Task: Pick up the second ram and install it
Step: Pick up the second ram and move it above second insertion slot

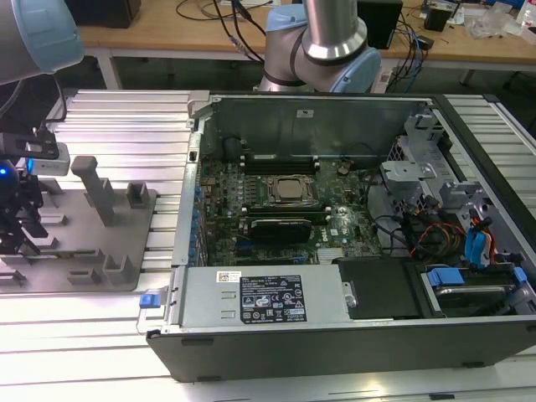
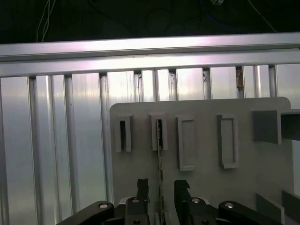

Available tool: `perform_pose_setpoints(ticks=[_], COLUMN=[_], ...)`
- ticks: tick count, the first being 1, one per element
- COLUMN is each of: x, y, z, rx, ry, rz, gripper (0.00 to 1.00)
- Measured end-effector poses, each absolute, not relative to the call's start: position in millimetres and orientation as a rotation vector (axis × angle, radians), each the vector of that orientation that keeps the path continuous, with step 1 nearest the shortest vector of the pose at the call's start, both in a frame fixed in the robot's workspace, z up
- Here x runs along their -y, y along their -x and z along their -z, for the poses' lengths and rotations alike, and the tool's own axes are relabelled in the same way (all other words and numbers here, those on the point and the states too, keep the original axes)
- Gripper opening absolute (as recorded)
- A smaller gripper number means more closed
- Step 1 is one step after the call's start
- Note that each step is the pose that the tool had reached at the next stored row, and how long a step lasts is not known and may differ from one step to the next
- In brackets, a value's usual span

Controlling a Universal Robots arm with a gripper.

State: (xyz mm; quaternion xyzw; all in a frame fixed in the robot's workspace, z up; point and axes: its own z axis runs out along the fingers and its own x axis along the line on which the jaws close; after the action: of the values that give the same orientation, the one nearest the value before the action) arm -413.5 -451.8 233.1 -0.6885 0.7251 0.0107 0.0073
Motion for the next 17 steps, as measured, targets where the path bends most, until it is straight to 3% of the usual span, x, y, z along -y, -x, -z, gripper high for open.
perform_pose_setpoints(ticks=[17], x=[449.2], y=[416.5], z=[-207.0], rx=[-2.212], ry=[2.211], rz=[-0.033], gripper=[0.34])
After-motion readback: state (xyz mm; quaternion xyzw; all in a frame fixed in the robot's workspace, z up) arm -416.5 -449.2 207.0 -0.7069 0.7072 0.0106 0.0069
